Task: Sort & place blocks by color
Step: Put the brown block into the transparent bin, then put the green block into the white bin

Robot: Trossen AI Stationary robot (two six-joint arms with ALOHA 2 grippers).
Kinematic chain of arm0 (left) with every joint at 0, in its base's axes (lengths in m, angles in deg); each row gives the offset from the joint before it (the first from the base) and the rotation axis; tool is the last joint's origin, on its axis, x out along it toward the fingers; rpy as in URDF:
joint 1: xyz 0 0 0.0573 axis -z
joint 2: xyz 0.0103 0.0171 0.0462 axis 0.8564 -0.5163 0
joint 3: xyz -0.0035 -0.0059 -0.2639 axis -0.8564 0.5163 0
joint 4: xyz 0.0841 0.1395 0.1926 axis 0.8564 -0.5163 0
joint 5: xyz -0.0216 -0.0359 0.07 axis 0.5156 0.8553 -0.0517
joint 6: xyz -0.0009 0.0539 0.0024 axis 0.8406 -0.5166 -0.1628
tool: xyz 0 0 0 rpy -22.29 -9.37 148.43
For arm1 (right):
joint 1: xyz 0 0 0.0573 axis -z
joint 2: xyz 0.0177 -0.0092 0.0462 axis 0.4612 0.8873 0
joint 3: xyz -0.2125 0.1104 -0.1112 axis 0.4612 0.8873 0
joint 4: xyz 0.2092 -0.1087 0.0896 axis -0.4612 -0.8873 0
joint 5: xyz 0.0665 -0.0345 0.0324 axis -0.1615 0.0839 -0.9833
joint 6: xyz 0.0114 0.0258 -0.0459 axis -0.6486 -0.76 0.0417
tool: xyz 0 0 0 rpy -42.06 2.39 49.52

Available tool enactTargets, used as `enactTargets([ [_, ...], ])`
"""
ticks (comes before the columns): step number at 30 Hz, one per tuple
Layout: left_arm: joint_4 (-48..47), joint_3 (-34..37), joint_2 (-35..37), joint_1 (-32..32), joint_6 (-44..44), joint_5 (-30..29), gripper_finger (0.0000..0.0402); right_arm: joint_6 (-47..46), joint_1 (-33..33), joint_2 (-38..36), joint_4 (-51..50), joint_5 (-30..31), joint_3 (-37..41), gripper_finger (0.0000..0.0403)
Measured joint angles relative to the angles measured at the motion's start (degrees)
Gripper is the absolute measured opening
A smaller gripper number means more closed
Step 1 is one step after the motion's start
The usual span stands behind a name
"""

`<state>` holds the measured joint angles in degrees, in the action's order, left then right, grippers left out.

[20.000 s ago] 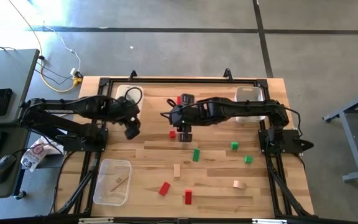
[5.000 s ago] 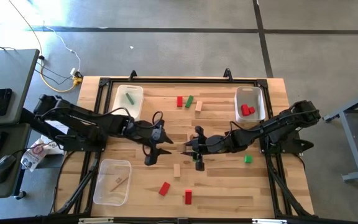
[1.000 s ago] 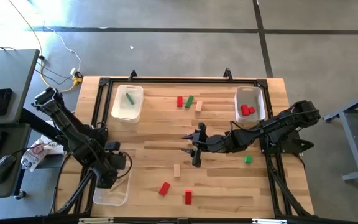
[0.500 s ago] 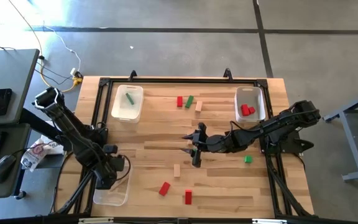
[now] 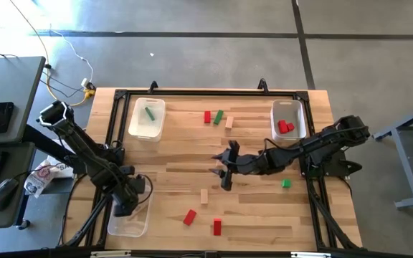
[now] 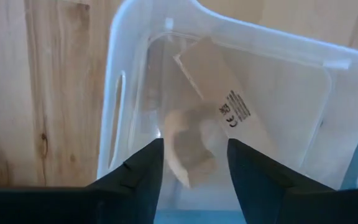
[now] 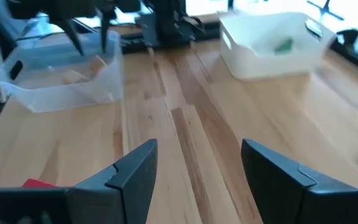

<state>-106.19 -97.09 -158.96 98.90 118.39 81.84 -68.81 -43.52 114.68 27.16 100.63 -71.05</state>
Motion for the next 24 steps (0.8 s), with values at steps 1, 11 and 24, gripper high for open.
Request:
enactTargets([
  [1,0.0,0.0,0.0,-0.2,0.4,0.0,0.0169,-1.6,0.1,0.0,-1.1,0.0,0.0,0.0220],
  [11,-0.2,0.0,0.0,-0.3,0.8,0.0,0.0194,-14.4,0.3,0.0,-9.7,-0.3,0.0,0.0220],
  [24,-0.8,-1.3,0.4,-0.3,-1.4,-0.8,0.0195,-26.4,0.3,-0.2,-19.1,-4.3,0.0,0.0220],
])
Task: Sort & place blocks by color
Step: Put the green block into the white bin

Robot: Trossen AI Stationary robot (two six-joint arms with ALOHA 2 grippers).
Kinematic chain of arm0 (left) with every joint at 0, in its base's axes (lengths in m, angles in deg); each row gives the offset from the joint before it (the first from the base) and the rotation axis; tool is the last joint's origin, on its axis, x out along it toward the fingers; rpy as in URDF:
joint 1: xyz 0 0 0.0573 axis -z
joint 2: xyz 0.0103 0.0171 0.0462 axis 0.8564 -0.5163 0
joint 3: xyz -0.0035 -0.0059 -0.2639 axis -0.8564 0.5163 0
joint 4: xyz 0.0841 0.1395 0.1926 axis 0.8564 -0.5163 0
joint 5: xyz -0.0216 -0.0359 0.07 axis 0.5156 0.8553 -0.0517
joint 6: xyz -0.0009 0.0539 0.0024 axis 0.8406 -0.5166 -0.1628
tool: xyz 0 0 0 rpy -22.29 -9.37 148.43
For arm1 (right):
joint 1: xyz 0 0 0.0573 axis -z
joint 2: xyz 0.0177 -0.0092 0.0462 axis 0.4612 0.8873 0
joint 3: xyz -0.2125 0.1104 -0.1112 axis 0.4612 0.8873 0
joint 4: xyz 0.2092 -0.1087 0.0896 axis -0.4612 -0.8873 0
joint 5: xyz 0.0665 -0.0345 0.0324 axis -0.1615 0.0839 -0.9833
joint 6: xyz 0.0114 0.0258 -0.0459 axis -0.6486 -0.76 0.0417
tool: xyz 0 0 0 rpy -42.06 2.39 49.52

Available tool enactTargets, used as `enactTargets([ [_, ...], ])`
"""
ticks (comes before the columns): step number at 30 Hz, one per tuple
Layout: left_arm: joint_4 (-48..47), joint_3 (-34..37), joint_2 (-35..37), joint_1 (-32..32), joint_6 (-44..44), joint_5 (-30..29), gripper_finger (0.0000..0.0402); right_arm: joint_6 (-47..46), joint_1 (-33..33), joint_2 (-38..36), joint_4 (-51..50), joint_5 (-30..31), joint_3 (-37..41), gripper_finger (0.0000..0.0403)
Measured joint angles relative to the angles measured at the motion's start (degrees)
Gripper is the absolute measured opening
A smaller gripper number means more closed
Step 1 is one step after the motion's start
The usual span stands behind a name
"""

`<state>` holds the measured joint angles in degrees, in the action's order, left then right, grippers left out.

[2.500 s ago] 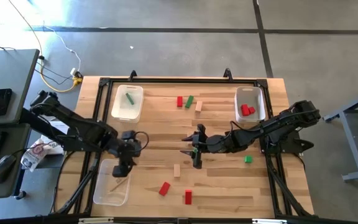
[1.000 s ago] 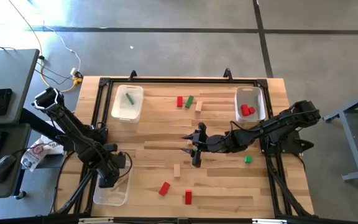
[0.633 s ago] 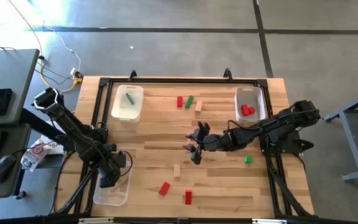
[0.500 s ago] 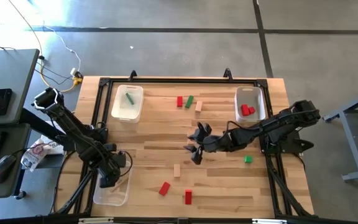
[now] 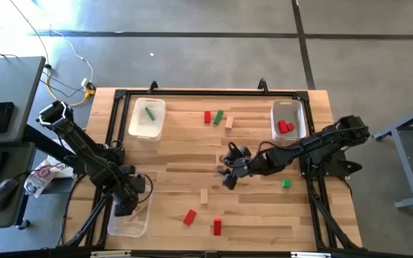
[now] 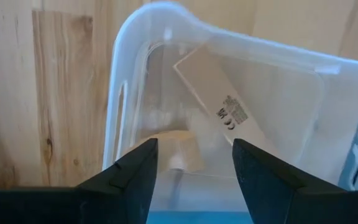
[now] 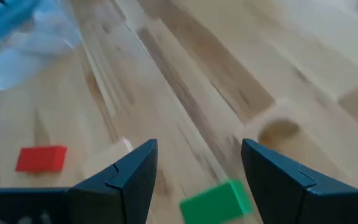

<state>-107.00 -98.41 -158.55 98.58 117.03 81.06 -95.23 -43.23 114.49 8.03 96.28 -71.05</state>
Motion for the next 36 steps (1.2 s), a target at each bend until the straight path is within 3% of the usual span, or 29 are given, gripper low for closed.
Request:
enactTargets([
  [11,-0.3,-4.2,0.0,0.0,-6.3,-3.0,0.0195,-9.5,0.0,0.0,-9.4,-6.5,0.0,0.0220],
  [21,-1.9,-6.7,0.0,-1.0,-11.1,-7.8,0.0195,-13.5,-2.6,0.0,-11.4,-7.6,0.0,0.0220],
  [36,-2.0,-6.9,0.0,-10.1,-21.8,-22.3,0.0195,-26.7,-9.2,0.0,-19.7,-9.5,0.0,0.0220],
])
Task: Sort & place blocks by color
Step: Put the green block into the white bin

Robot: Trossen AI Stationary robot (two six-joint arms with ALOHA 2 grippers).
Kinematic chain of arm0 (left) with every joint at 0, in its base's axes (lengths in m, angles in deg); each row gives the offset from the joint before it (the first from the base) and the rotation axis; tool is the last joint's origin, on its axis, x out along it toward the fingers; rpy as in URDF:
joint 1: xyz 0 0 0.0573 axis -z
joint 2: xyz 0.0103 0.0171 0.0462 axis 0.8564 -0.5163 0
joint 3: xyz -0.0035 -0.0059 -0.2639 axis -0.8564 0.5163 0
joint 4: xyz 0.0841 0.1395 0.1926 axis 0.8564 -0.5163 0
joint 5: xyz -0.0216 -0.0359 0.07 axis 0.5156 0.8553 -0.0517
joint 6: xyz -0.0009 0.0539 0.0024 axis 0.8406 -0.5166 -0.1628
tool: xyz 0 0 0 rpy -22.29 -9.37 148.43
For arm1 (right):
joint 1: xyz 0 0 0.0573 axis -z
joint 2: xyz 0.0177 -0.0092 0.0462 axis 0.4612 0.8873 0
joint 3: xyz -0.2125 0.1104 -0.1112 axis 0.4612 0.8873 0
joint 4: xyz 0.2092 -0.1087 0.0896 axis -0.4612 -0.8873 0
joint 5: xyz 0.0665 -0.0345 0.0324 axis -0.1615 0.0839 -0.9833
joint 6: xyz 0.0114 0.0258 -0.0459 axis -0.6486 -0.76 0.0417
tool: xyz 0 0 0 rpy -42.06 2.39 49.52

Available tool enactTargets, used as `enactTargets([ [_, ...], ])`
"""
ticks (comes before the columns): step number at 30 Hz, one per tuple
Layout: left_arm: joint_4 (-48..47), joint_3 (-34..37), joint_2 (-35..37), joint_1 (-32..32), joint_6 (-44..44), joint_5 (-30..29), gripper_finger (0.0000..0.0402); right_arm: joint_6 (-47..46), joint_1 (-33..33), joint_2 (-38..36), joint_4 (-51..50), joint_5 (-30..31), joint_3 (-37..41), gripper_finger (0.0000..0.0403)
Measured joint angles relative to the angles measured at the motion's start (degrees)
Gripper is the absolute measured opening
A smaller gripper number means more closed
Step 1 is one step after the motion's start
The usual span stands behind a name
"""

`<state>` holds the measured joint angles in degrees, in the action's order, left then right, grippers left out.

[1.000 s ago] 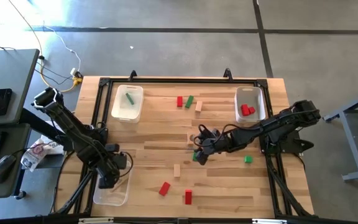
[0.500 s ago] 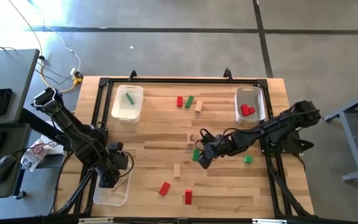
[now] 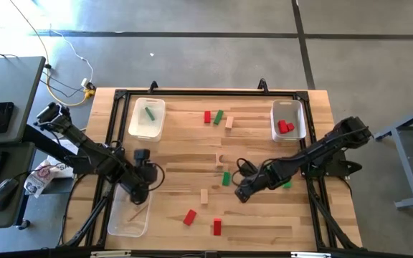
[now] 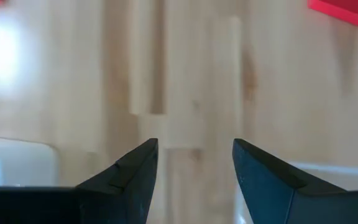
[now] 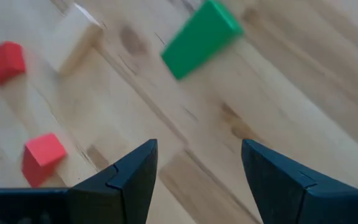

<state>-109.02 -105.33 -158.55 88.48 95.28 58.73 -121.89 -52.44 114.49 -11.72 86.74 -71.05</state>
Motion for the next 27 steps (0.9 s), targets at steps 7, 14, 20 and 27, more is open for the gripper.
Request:
enactTargets([
  [7,0.3,0.0,0.0,-4.9,-0.8,-8.6,0.0195,-7.7,-4.0,0.0,-4.7,-0.8,0.0,0.0220],
  [14,1.8,0.0,0.0,-9.1,-0.9,-11.5,0.0195,-13.7,-6.7,0.0,-7.6,-3.1,0.0,0.0220],
  [20,2.1,0.0,0.0,-11.0,-0.9,-11.5,0.0195,-19.7,-9.2,-1.1,-9.9,-4.2,0.0,0.0220],
  [27,2.2,0.0,0.0,-11.7,-0.8,-11.4,0.0195,-27.1,-12.2,-5.0,-13.9,-2.1,0.0,0.0220],
])
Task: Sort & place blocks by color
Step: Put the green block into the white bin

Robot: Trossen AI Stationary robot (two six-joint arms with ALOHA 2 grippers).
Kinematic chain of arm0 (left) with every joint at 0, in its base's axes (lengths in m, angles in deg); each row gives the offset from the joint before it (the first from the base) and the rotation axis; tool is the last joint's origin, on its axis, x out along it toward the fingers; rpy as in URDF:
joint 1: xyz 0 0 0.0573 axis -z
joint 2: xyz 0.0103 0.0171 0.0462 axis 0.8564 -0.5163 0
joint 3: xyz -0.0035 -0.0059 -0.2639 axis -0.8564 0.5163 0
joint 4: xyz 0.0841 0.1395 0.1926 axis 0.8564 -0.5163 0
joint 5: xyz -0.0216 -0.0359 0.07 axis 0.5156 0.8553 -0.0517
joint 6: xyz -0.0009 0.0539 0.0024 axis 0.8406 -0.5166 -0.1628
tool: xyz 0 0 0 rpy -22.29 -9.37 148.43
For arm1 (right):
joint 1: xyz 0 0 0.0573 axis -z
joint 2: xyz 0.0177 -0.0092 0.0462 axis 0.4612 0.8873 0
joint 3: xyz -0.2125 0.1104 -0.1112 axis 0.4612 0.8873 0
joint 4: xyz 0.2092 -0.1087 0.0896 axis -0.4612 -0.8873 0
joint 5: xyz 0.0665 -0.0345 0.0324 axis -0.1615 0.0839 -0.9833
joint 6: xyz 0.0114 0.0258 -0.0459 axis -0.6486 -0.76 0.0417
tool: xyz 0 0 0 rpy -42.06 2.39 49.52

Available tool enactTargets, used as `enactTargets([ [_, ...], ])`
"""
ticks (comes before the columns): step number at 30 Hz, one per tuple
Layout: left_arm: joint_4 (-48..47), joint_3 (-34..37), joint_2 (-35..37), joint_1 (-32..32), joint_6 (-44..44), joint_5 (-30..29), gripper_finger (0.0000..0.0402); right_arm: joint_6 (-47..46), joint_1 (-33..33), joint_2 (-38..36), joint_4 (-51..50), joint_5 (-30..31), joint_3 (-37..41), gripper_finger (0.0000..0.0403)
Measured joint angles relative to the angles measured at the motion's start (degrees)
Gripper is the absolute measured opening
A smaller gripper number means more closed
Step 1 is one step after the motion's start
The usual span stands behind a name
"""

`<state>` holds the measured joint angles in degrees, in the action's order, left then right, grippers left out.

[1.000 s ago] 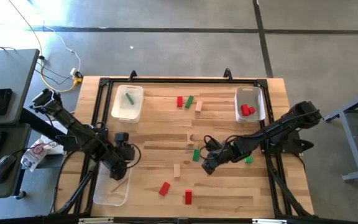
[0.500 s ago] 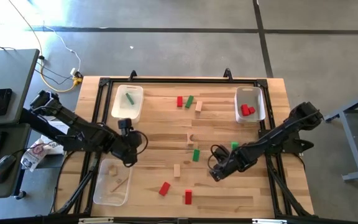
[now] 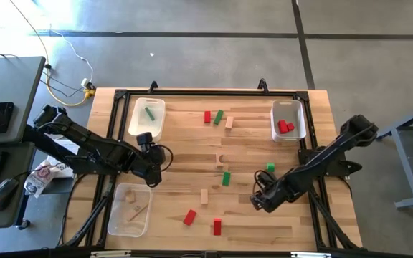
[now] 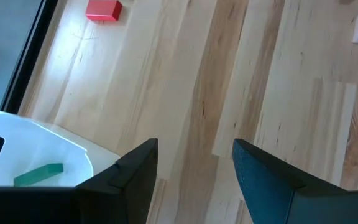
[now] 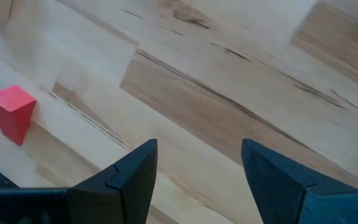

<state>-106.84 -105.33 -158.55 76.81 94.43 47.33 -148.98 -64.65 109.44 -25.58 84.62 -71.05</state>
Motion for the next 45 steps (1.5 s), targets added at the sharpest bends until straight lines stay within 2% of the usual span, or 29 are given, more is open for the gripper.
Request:
enactTargets([
  [10,0.3,0.0,0.0,0.0,0.0,0.0,0.0195,-11.0,-3.5,-7.1,-15.5,-0.8,0.0,0.0220],
  [23,0.6,0.0,0.0,0.0,0.0,0.0,0.0195,-18.8,-3.7,-7.7,-28.1,-3.2,0.1,0.0220],
  [32,0.6,0.0,0.0,0.0,0.0,0.0,0.0195,-23.1,-3.6,-7.7,-21.7,-3.6,7.0,0.0220],
  [45,0.5,0.0,0.0,0.0,0.0,0.0,0.0195,-24.4,-1.0,-7.7,-12.2,-5.5,15.4,0.0220],
])
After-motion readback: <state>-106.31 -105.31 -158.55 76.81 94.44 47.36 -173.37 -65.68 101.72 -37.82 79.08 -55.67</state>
